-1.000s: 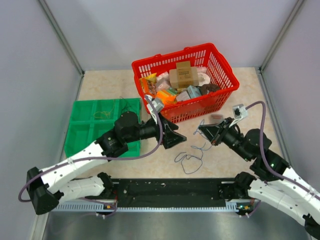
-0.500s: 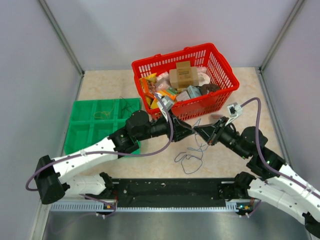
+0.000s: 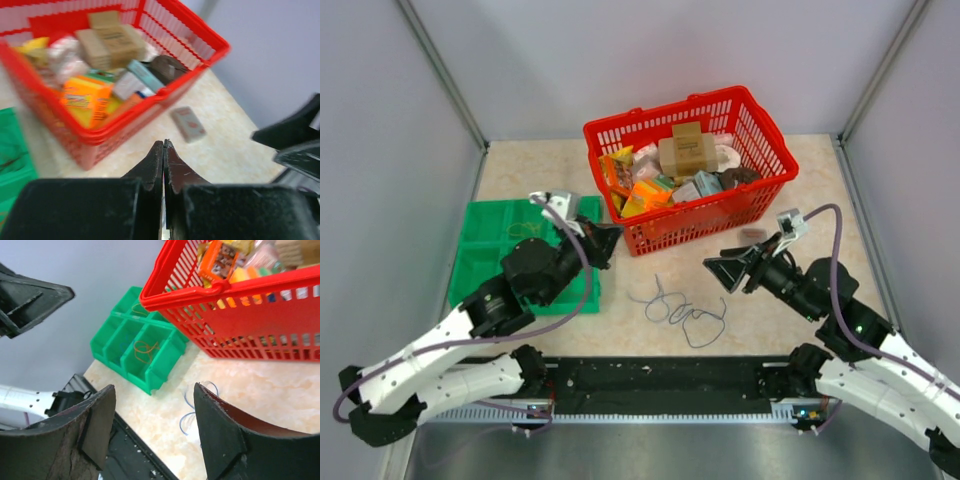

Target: Untangle the cables

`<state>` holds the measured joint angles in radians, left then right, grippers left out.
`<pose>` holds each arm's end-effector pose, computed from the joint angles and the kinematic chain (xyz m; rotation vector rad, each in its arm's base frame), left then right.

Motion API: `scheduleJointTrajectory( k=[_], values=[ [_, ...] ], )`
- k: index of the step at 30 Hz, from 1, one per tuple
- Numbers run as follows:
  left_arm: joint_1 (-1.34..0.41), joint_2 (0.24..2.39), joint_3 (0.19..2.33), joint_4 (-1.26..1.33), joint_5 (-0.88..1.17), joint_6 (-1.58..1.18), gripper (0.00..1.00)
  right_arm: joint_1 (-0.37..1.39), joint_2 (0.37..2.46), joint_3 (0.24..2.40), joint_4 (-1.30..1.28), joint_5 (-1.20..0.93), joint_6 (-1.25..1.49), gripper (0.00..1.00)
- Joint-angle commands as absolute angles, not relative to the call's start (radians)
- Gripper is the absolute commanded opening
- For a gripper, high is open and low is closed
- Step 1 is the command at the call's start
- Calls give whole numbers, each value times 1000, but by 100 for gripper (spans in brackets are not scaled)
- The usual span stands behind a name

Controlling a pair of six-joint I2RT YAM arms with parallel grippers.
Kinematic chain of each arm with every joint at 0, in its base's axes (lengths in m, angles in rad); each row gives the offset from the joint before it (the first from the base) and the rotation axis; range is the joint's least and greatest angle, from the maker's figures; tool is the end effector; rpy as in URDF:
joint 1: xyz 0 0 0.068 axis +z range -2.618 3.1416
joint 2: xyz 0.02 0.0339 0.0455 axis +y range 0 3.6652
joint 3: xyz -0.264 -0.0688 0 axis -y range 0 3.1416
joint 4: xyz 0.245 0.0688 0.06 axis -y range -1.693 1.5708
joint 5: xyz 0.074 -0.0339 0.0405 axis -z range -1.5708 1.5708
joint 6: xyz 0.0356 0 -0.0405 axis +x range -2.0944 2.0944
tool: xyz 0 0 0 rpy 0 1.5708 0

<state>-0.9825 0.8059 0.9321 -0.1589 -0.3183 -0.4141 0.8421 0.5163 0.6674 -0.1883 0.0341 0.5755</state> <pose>0.1094 -0.1439 0.3908 0.2160 1.6510 -0.8215 0.0895 0.0985 0.3359 -0.2001 1.7040 1.0537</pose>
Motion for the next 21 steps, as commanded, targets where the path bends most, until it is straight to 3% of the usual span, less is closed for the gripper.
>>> scheduleJointTrajectory(
  k=[1,4,7,8,12,13,14,16,19,21],
  values=[
    [-977,704,1005,-460,-664,-414,0,847,469,660,-198,132,503,64],
    [-966,669,1012,-511,-678,-381,0,848,468,652,-201,150,480,65],
    [-945,747,1023,-511,-426,-400,4,847,494,657,-201,123,462,65],
    [-945,796,1028,-506,-308,-414,13,848,503,658,-204,100,456,65],
    [-948,1024,1011,-508,-149,-532,53,847,519,655,-238,84,453,65],
    [-950,1051,976,-453,-94,-513,75,848,503,652,-248,83,454,65],
    [-959,1066,938,-407,-95,-506,85,847,486,644,-255,86,457,65],
    [-971,1092,869,-332,-110,-520,92,845,442,629,-281,104,465,65],
    [-1020,1166,830,-266,-126,-574,92,845,371,611,-327,138,469,66],
    [-1093,1248,851,-271,-246,-581,92,848,338,601,-359,155,469,66]
  ],
)
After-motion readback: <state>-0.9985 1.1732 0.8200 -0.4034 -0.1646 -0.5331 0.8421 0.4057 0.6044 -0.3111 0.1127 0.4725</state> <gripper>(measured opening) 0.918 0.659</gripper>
